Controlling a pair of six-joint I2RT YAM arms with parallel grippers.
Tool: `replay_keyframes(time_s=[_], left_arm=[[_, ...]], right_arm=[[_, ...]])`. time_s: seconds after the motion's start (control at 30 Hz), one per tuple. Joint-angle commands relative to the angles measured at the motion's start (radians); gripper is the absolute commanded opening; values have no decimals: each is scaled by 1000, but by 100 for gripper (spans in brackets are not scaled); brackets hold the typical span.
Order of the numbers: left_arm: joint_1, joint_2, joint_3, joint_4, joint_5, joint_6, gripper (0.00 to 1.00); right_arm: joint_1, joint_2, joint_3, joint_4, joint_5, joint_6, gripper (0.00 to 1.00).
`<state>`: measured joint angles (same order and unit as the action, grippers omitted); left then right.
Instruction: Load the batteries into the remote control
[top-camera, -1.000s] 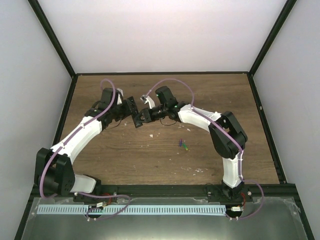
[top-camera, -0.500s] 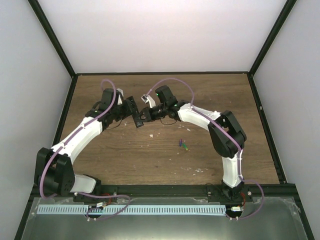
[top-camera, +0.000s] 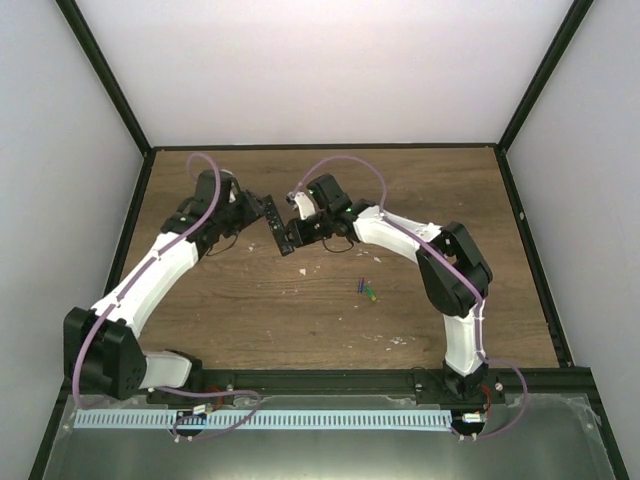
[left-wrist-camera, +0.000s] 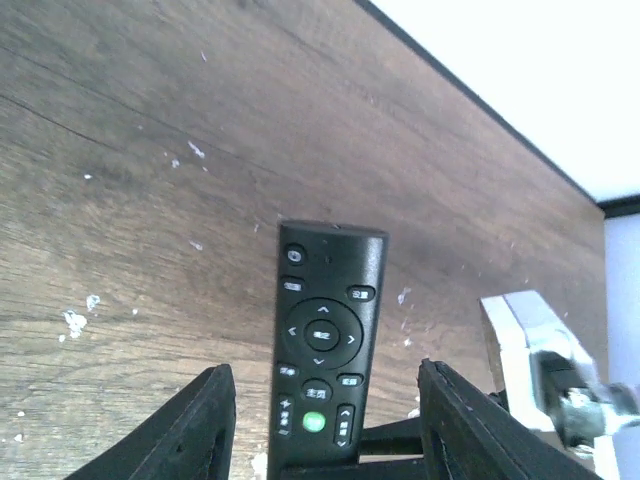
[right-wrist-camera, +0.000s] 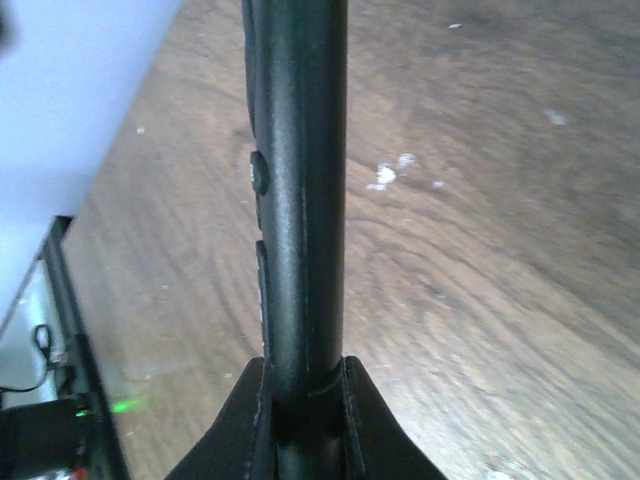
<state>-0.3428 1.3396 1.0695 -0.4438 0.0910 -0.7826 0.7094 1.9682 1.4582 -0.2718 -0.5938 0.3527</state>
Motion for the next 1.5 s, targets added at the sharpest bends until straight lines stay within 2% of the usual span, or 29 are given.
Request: replay_keyframes(time_s=[0.0, 0.1, 0.17, 0.27, 0.43, 0.6, 0.7, 0.83, 1.0, 1.47], left_arm=[[47, -63, 36, -57, -39, -93, 52], [105, -107, 23, -55, -9, -159, 52], [126, -143, 12, -35, -2, -195, 52], [130, -178, 11, 3, 9, -244, 52], [130, -169, -1, 61, 103, -344, 52], [124, -157, -47, 132, 146, -422, 52], [111, -153, -64, 164, 151, -448, 52], [54, -150, -88, 195, 109, -472, 52], [-4, -133, -123, 221, 95, -513, 52], [-58, -207, -209, 306, -18, -514, 52]], right_arm=[[1, -84, 4, -72, 180, -83, 1], [4, -127, -11, -112, 329, -158, 1], [16, -163, -27, -121, 483, -221, 1], [45, -224, -89, -71, 691, -330, 1], [119, -293, -221, 110, 1013, -558, 1], [196, -308, -357, 419, 1283, -857, 1], [214, -291, -371, 494, 1391, -911, 1], [236, -273, -377, 544, 1486, -932, 1], [275, -268, -404, 647, 1484, -999, 1], [320, -261, -405, 523, 1429, -909, 1]])
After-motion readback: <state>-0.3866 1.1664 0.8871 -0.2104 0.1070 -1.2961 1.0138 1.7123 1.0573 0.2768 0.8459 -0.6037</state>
